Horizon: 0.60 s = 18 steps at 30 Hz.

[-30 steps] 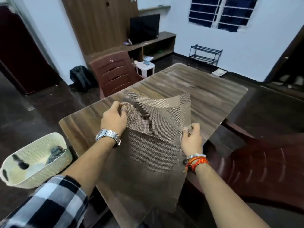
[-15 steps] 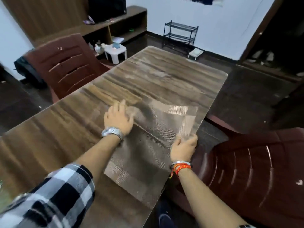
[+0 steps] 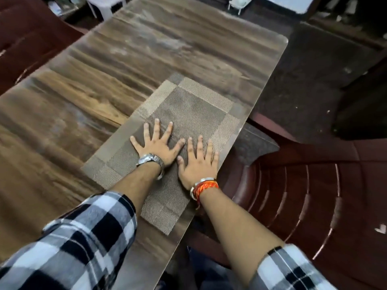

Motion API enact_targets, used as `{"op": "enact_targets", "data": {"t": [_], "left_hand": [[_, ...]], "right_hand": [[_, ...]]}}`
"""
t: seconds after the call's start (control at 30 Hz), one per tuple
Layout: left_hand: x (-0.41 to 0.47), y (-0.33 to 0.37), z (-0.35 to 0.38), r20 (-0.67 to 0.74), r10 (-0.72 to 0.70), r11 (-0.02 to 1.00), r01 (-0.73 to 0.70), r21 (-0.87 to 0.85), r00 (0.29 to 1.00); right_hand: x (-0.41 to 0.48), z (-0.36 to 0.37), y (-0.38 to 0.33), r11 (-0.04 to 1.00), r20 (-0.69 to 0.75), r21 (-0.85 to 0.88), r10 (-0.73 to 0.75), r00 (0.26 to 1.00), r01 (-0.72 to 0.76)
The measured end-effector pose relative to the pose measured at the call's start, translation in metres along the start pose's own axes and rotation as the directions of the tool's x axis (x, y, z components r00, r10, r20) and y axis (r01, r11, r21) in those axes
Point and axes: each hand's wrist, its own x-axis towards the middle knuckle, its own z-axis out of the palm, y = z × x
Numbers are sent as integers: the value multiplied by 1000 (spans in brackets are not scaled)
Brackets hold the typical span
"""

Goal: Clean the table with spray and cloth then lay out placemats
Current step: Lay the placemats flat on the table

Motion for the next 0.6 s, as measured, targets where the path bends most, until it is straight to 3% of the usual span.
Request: {"op": "enact_targets", "data": {"t": [0.6], "left_hand": [[12, 32, -1, -21, -12, 999, 11, -30, 1000]], "right_hand": [[22, -12, 25, 1000, 22, -16, -9, 1000, 10]]}}
